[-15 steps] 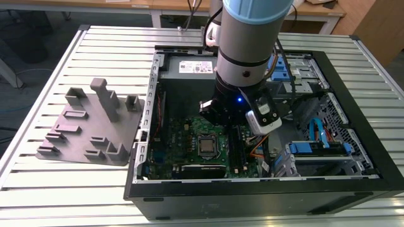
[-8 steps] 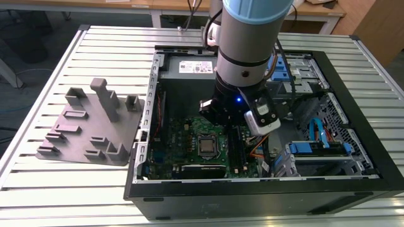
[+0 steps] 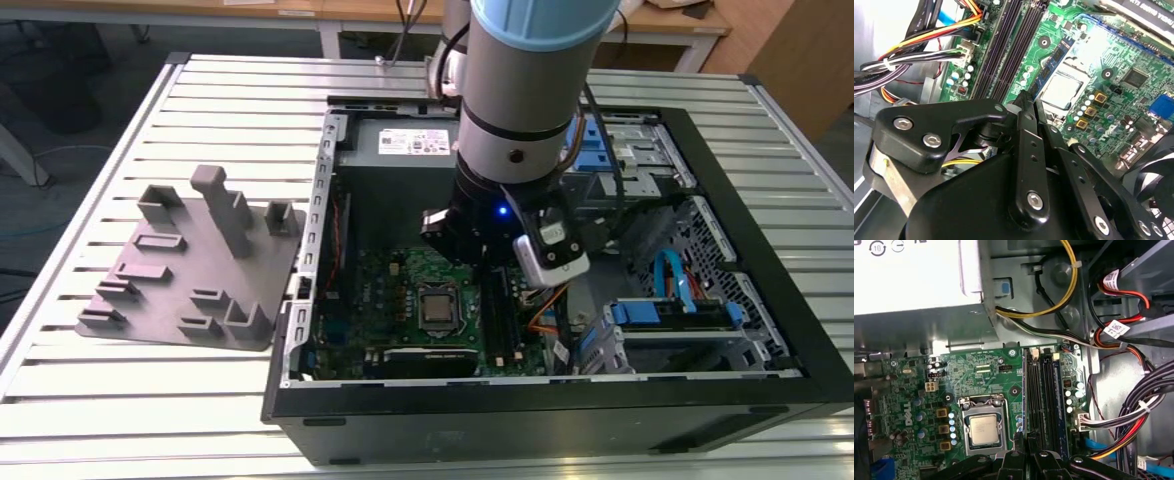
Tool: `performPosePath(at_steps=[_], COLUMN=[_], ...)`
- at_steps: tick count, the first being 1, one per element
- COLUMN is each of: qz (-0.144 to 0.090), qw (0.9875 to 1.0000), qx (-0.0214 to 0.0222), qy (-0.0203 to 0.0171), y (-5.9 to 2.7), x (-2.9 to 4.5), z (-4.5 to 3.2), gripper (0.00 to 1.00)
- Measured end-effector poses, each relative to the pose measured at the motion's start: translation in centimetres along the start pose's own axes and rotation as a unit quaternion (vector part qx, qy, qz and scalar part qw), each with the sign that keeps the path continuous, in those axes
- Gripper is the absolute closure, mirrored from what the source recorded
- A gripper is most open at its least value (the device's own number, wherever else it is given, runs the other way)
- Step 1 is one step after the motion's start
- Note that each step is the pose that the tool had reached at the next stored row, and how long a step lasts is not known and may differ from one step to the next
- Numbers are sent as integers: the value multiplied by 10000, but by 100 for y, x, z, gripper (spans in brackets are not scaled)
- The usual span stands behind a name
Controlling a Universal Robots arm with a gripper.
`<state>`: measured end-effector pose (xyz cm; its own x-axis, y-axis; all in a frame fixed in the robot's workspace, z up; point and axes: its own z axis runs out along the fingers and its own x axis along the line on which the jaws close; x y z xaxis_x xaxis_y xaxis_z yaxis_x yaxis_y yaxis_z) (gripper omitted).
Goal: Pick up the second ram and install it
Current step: 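Insert the second ram into the second slot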
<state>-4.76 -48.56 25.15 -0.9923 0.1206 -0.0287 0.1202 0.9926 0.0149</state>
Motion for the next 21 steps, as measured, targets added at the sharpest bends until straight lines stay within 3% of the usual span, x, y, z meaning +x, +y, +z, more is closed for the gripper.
performPosePath(at_steps=[4, 9, 21], qz=[14, -294, -295], qw=[10000, 9996, 9996], qx=[1, -8, -8], qy=[0, 4, 5], y=[0, 0, 2], x=[0, 0, -25], z=[0, 2, 35], gripper=[89, 89, 89])
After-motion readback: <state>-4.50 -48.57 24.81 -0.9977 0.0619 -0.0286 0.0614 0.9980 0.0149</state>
